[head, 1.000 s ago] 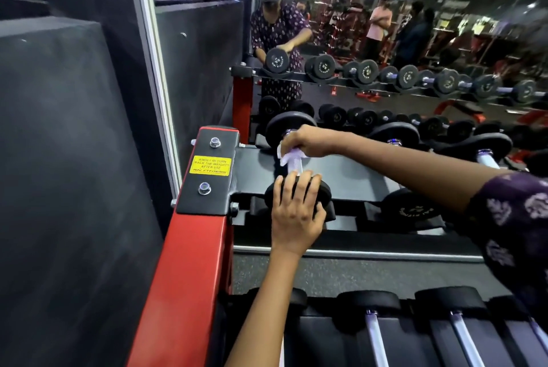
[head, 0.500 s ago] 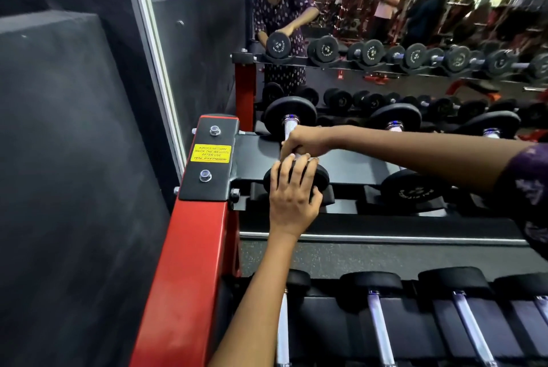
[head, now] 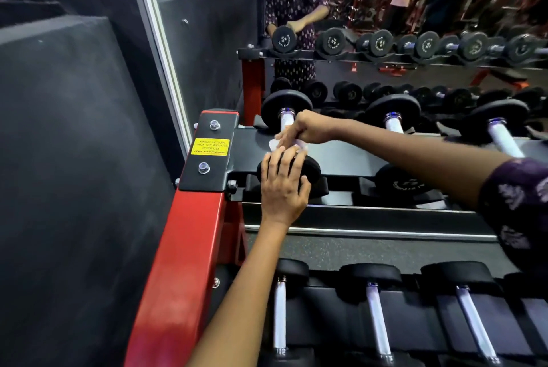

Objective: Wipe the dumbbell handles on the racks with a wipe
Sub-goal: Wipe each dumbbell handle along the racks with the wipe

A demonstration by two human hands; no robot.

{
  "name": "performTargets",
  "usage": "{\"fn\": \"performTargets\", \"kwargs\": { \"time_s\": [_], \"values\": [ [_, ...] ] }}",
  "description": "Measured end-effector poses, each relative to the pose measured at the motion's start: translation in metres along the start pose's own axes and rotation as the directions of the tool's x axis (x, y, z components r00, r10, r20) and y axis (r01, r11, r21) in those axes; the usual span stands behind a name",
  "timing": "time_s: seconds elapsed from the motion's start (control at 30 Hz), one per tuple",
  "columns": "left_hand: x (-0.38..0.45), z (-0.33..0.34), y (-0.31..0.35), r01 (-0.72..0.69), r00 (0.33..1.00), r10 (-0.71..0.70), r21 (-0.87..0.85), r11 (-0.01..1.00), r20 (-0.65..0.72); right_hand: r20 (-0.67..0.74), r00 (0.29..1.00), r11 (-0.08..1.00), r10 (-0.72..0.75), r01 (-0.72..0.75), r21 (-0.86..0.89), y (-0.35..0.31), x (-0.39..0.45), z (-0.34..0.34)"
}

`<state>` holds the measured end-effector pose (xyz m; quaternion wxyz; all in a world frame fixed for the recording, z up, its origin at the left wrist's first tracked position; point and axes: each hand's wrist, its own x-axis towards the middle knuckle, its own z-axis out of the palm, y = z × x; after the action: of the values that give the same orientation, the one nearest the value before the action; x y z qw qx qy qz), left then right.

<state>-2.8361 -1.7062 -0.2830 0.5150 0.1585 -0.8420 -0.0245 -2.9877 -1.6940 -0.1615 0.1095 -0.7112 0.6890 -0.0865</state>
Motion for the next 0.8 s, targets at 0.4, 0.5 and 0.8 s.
{"fn": "performTargets", "kwargs": {
  "time_s": [0.4,0.5,0.8],
  "values": [
    [0.002,-0.007,0.006,0.096,0.995,-0.097,-0.063,0.993,-0.009,-0.119,0.991,0.992,0.060,-0.073,-0.108,0.013,0.000,-0.003],
    [0.002,-0.006,0.009,0.117,0.993,-0.118,-0.059,0.991,-0.011,-0.123,0.991,0.999,-0.045,0.043,-0.013,-0.007,-0.008,0.009],
    [0.003,-0.007,0.012,0.139,0.990,-0.139,-0.015,0.990,0.014,-0.391,0.920,0.976,0.033,-0.113,-0.185,-0.004,0.003,-0.012]
  ]
}}
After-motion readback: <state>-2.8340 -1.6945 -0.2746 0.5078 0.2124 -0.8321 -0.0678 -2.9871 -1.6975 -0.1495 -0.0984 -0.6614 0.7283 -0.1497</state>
